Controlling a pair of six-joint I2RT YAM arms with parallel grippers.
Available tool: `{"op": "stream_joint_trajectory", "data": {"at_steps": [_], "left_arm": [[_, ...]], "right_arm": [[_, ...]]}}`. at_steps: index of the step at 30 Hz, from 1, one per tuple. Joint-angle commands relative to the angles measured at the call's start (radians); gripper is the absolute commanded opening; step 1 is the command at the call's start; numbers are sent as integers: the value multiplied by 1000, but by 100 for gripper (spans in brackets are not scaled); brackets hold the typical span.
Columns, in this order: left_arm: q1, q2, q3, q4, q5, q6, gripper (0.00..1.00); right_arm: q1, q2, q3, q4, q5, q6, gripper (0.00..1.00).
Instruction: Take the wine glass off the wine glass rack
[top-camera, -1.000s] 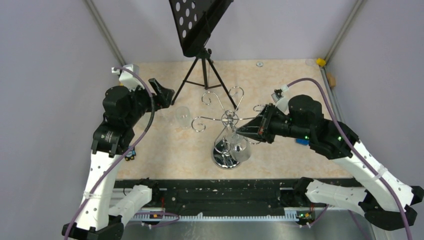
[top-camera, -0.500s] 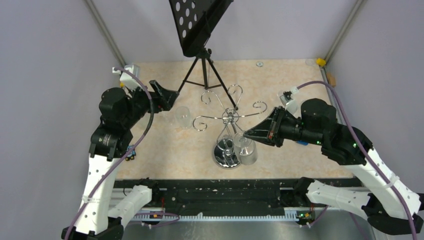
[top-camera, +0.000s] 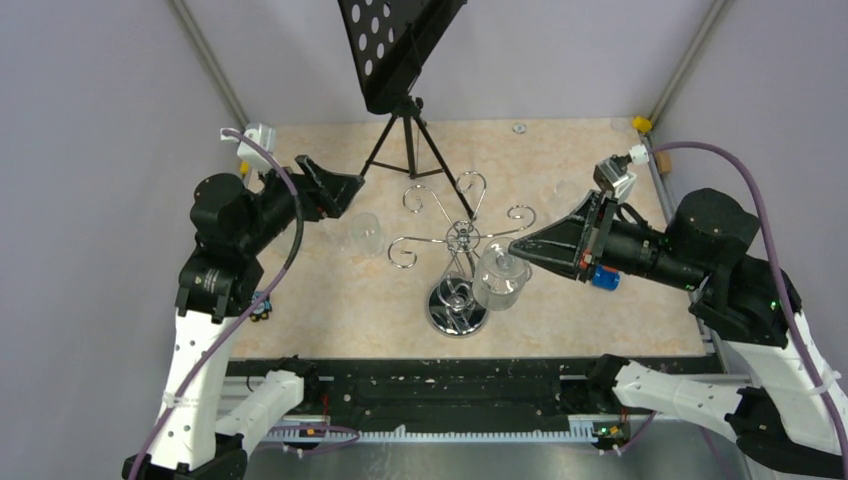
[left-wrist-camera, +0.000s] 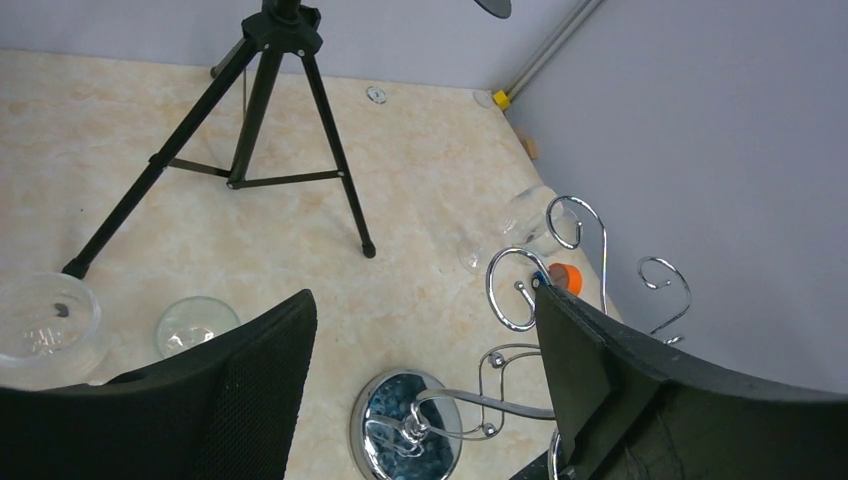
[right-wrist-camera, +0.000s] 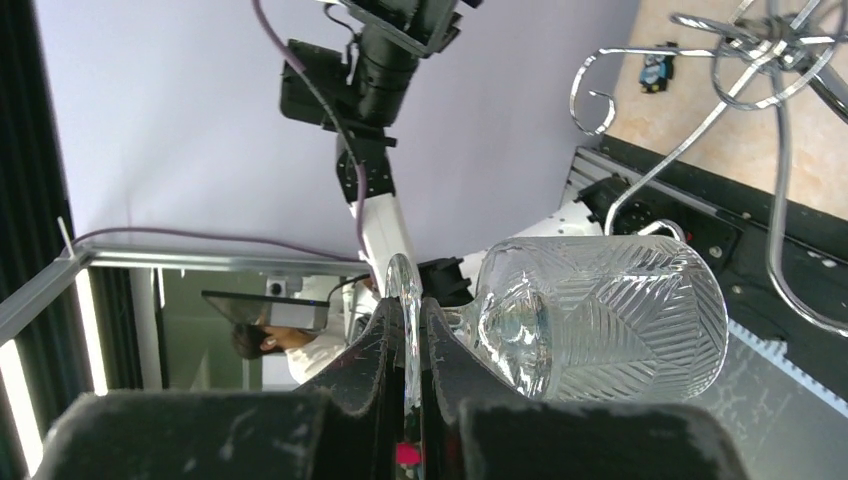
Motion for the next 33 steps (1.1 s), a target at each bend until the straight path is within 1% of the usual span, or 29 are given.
{"op": "stream_joint_trajectory", "data": {"at_steps": [1,5,8,12,14,17,20,23,27,33], "left_arm": [[4,2,41,84,60,-37,83],[4,8,48,133,112,-90,83],[4,10,38,210,163,-187,83],[4,-6,-34,411,188,-456,85],[4,-11,-85,565,217,-603,85],[4,8,-138,788,290,-806,85],[1,45,-134,922,356,-952,85],[-2,61,-143,1026,376,-1031,85],[-7,63,-138,1063,407,-1074,84],[-35,83,-130,1136,430,-1140,83]], "right_arm": [[-7,12,32,232,-21,8,0],[-7,44,16,369,-7,-33,0],[-7,75,7,452,47,-96,0],[-7,115,-5,605,122,-170,0],[-6,136,-9,681,137,-192,0],[-7,170,-12,781,143,-195,0],[-7,211,-15,888,122,-167,0],[-7,246,-28,1004,85,-143,0],[-7,276,-38,1159,30,-128,0],[-6,322,-27,1249,-9,-82,0]]}}
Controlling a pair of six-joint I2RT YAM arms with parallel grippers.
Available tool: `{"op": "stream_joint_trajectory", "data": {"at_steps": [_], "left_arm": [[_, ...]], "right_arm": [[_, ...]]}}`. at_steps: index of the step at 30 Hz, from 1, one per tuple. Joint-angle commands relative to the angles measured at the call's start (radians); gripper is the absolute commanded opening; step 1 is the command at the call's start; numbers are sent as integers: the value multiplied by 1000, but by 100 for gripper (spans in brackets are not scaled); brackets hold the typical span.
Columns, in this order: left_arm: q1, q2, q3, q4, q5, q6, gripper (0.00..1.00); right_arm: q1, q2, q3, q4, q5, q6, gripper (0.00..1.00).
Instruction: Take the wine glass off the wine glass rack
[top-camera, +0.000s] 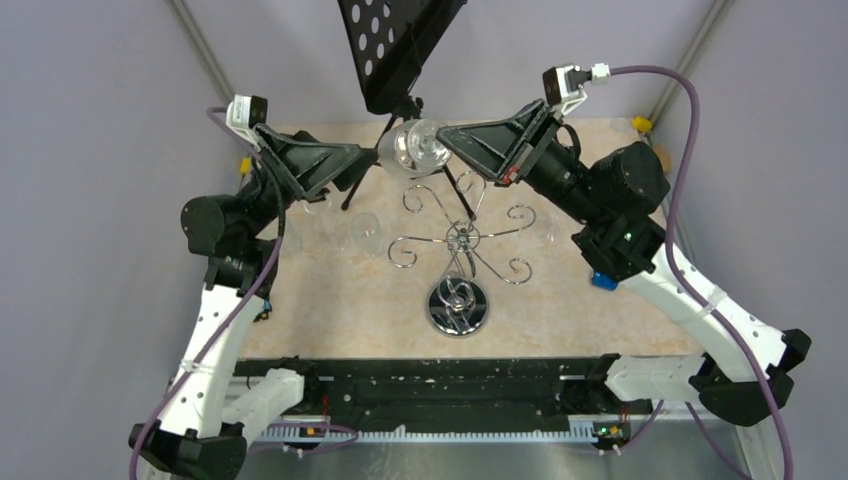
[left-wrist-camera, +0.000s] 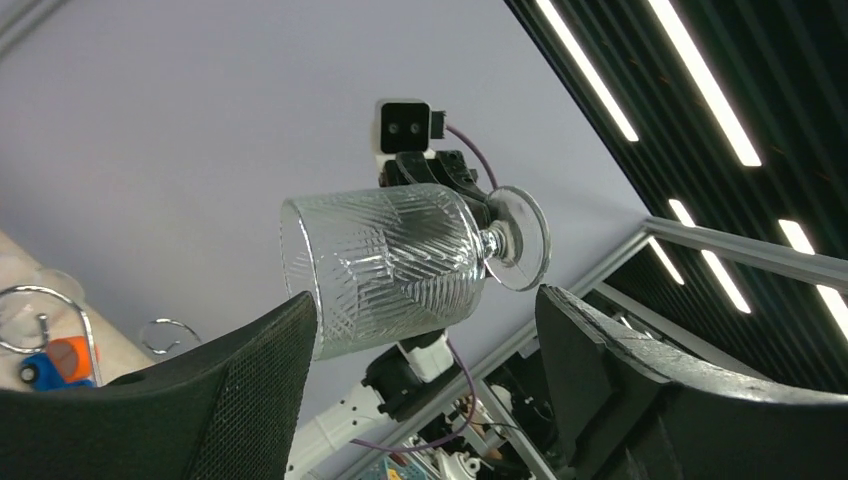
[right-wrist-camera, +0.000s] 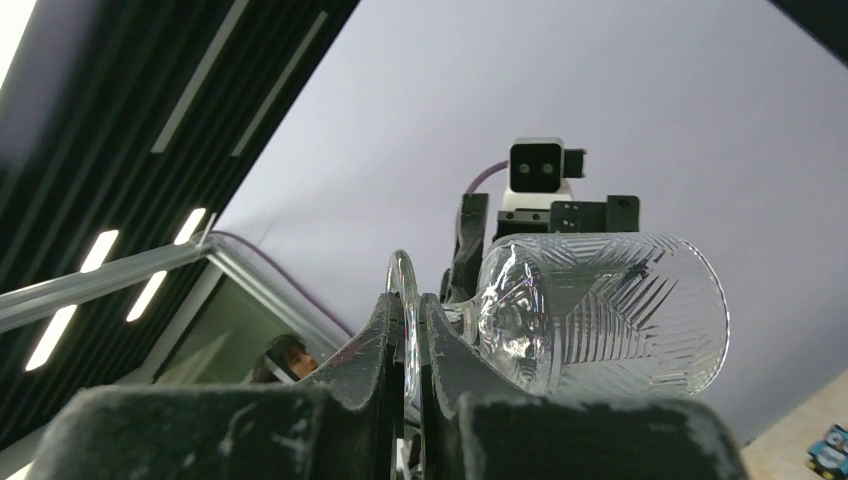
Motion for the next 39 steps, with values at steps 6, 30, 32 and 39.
{"op": "stream_joint_trajectory", "data": {"at_steps": [6,30,32,39], "left_arm": [[-40,32,27,138,48,-71,80],[-93,38,99,454,66,-132,0],[-93,36,108,426,61,-95,0],[-93,-8,183,84,-17,247,0]], "right_arm": [[-7,32,11,304,-65,86,0],[-63,15,-190,491,-27,257,2],[-68,15,-194,481,-27,253,16],[-76,-48,-203,241,71,87,59]]}}
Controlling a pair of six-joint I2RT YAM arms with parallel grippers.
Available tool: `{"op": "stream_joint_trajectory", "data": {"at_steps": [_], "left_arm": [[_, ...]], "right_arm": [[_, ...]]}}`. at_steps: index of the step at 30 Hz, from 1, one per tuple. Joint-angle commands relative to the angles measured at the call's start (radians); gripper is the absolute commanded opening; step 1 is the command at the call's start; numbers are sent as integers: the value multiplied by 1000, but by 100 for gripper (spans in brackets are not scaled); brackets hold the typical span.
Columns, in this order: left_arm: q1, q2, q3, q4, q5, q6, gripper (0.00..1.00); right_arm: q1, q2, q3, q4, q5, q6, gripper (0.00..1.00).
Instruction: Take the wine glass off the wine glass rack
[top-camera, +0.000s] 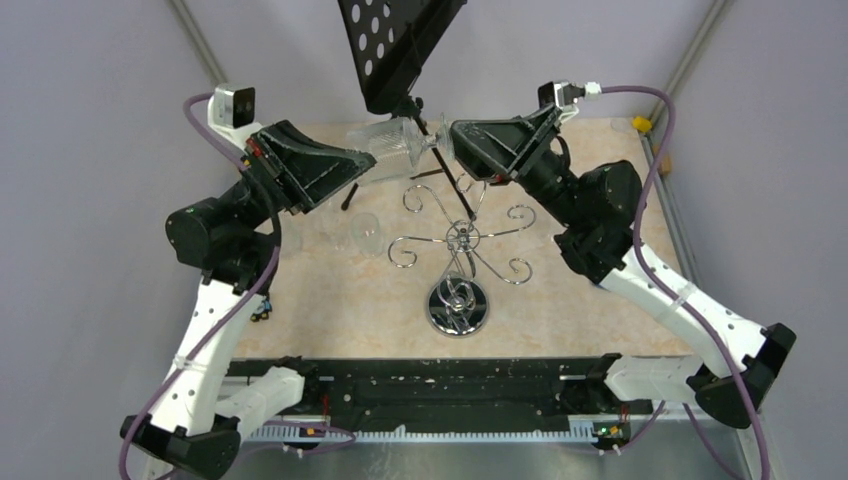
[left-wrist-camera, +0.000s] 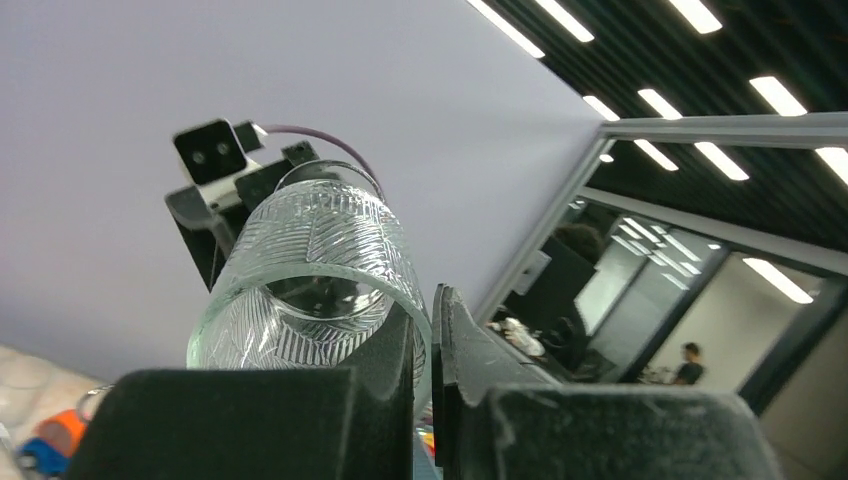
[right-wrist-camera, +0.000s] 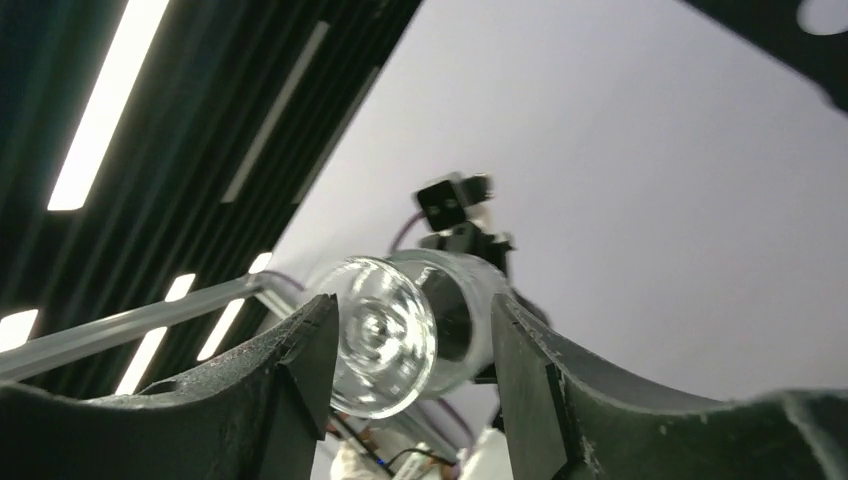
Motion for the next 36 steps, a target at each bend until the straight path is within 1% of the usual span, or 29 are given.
{"op": "stream_joint_trajectory", "data": {"at_steps": [1,2,4,7,10,15,19,22,27,29,34,36], "left_arm": [[0,-64,106,-218,-100,300,0],[0,-73,123,-269,-122,346,0],[1,-91,155,-371,-165,433,0],[0,-103,186,-524,-224,544,0],[0,-92,230,-727,-261,657,0],[0,-73,294,-1041,-271,879,0],[0,-72,332,-1253,-370,1023,0],[0,-69,348,-1365,-440,1110,0],[0,-54,352,-1524,-627,1225,0],[1,-31,350,-1585,-681,1255,0],[1,40,324,-1743,-697,1313,0],[0,53,294,-1784,-723,1326,0]], "right_arm": [[-9,-88,-6,-198,137,-157,61],[-8,-107,-6,-285,186,-182,63],[-9,-135,1,-364,279,-253,64],[-9,-165,29,-470,366,-333,64],[-9,-195,33,-508,417,-394,63],[-9,-249,28,-538,479,-479,62],[-10,-278,32,-551,501,-530,62],[-8,-291,41,-561,505,-560,62],[-9,-300,56,-590,506,-591,61],[-9,-301,56,-602,505,-604,61],[-9,-305,58,-654,519,-626,61],[-8,-309,55,-661,525,-632,61]]}}
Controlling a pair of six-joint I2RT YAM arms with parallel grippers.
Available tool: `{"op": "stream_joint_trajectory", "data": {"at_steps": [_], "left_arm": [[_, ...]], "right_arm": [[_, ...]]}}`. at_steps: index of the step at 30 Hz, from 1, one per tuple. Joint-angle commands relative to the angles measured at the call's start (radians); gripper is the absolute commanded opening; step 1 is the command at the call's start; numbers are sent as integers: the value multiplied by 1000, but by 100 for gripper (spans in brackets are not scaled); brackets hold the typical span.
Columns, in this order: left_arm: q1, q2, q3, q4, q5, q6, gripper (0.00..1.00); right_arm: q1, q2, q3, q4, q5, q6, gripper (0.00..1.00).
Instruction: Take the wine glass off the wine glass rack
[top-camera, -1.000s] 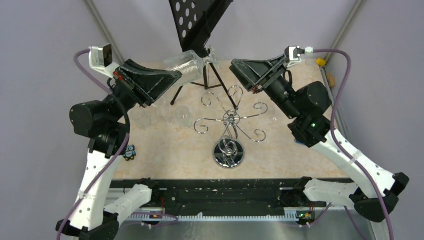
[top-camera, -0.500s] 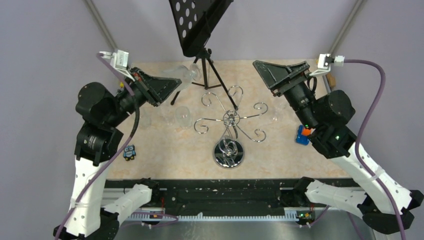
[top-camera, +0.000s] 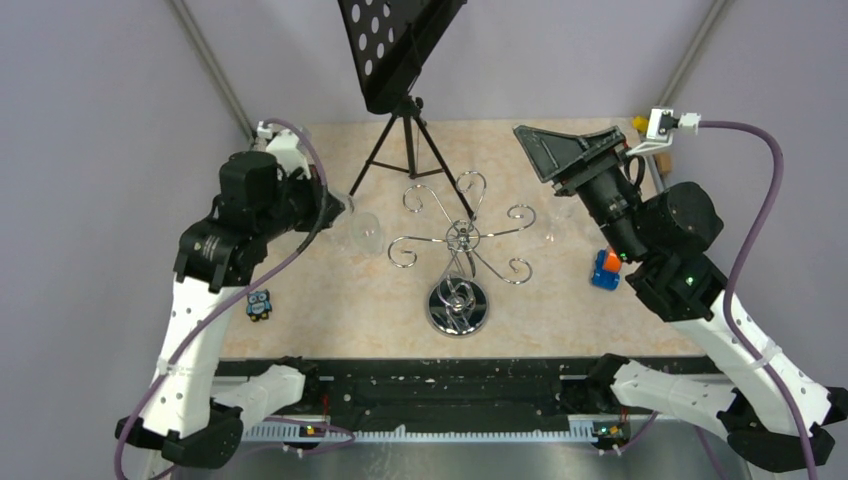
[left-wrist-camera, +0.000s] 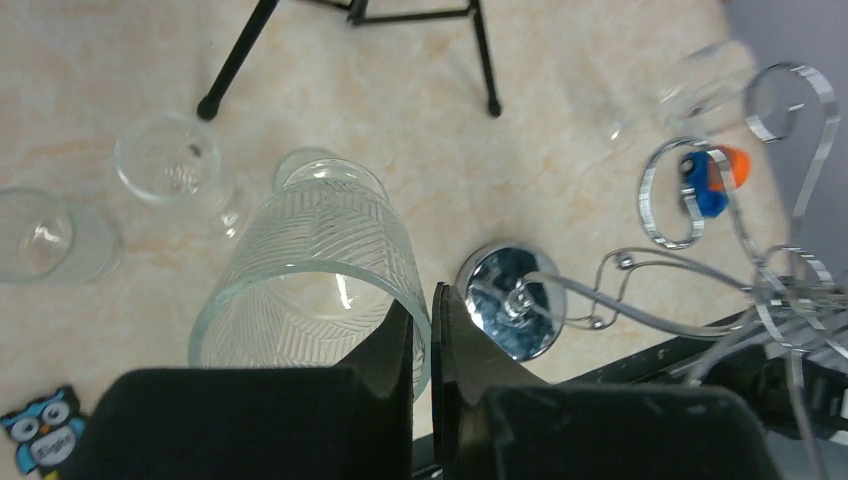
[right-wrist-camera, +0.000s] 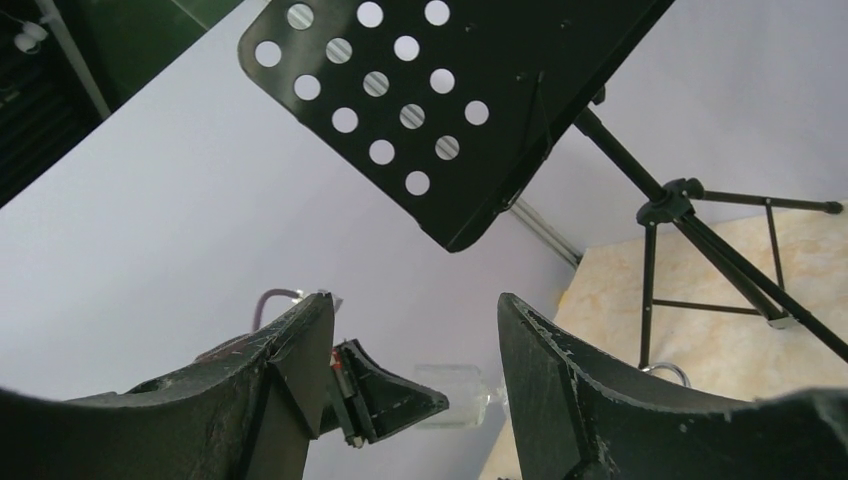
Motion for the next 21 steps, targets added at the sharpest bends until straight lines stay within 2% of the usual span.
{"op": "stream_joint_trajectory", "data": {"at_steps": [1,8,11,18,21], "left_arm": [[0,26,-21,-83,-93,84,0],[2,45,-141,-110,-175,82,0],[2,64,-182,-95,-161,76,0],[2,117,-226,35,162,68,0],[0,166,-218,80,253,55,0]], "right_arm": [[-4,-17,35,-28,27,-43,61],[-5,-31,21,-43,51,-56,61],[-4,-41,16,-46,56,-59,61],[-4,-69,5,-53,72,-61,61],[-3,-79,0,-53,77,-63,61]]}}
